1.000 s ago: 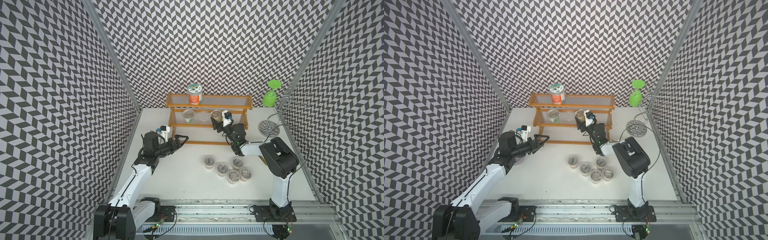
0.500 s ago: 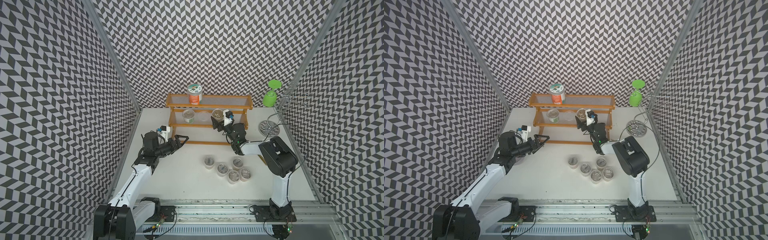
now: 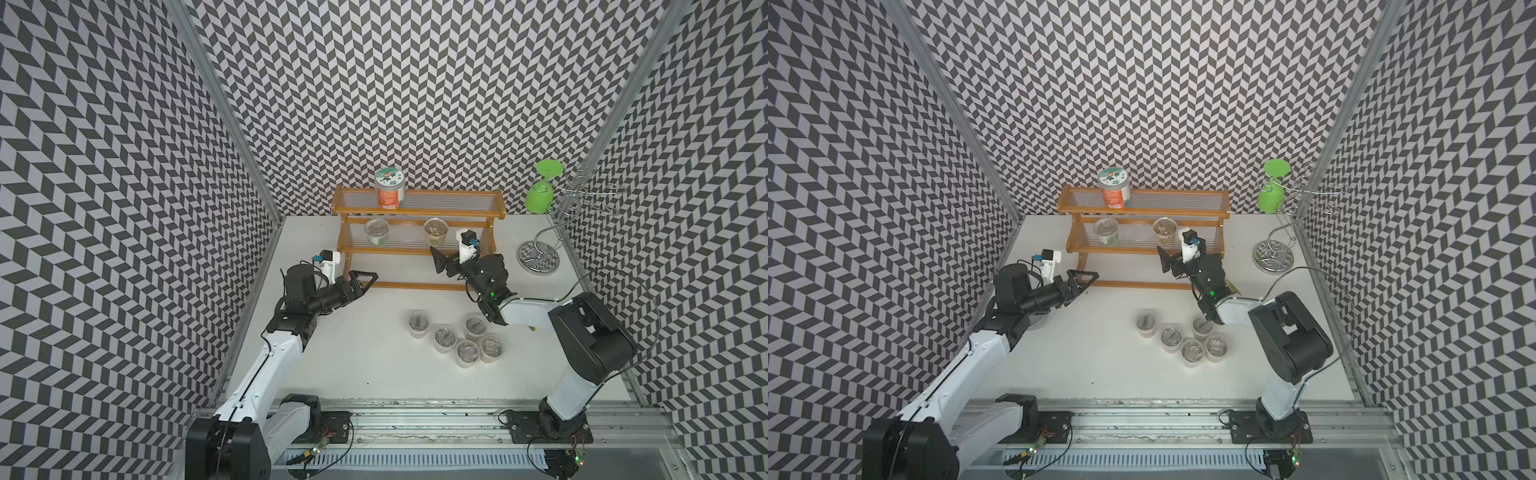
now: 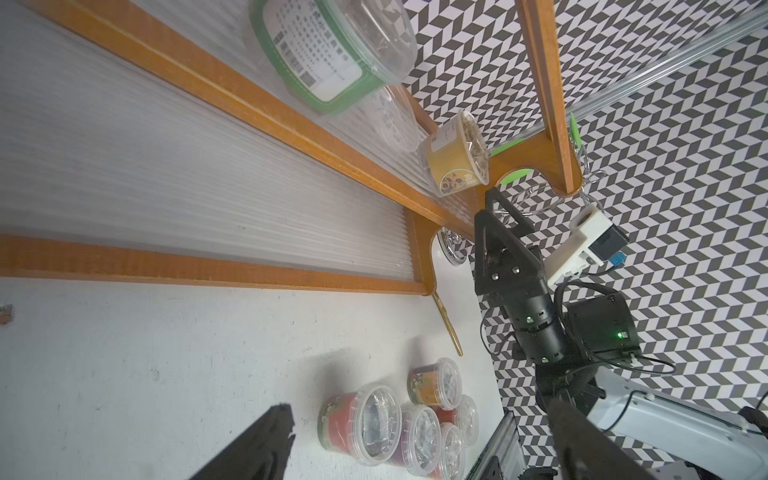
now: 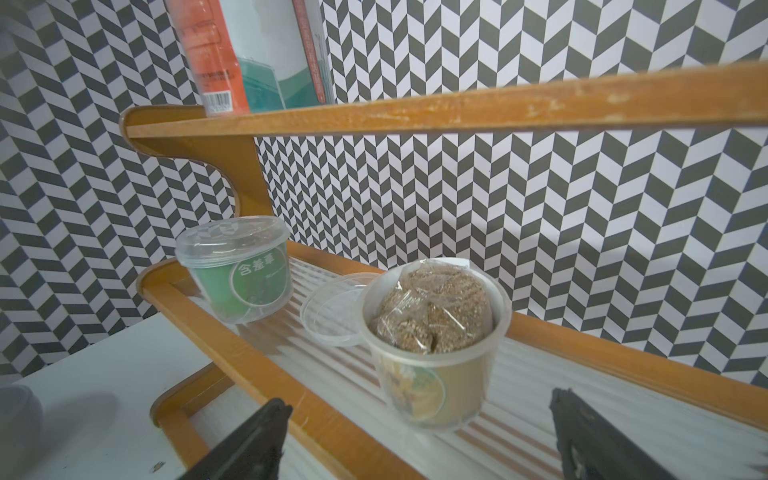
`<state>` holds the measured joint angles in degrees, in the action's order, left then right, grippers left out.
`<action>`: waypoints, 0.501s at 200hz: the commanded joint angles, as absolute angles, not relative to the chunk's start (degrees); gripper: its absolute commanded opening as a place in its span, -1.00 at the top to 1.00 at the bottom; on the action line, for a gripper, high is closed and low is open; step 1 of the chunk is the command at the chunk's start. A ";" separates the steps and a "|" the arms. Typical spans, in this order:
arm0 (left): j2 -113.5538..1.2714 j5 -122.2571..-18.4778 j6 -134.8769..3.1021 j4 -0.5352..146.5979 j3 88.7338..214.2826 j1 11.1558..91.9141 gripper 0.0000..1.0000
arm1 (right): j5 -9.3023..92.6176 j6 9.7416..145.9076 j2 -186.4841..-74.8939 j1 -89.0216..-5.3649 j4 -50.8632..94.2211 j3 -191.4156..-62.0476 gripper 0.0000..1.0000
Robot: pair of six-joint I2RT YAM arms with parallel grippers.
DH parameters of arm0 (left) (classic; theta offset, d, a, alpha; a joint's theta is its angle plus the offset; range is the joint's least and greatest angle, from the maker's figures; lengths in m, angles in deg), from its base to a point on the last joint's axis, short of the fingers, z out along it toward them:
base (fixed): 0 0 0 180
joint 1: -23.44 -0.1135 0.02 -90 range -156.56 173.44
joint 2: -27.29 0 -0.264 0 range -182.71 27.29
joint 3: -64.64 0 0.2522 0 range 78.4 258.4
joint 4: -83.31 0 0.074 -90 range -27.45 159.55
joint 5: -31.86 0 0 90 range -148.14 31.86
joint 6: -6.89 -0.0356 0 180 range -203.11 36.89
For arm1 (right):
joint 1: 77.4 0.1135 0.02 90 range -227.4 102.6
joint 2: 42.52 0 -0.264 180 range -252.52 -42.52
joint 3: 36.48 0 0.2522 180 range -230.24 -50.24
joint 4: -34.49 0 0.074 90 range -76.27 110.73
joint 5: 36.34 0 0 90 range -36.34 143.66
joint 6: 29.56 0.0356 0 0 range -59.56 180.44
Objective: Place the seed container on the shelf
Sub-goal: Place the seed jar on the shelf.
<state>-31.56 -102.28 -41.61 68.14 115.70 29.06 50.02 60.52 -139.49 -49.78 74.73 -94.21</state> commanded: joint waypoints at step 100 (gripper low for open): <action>-31.24 -83.83 -57.54 62.62 119.14 46.54 -0.74 | 43.51 67.88 -113.62 -49.85 41.92 -88.16 -0.86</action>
<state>-31.21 -89.49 -52.89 64.45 118.94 43.97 47.20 64.23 -118.07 -49.78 50.22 -89.75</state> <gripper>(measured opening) 0.877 0.930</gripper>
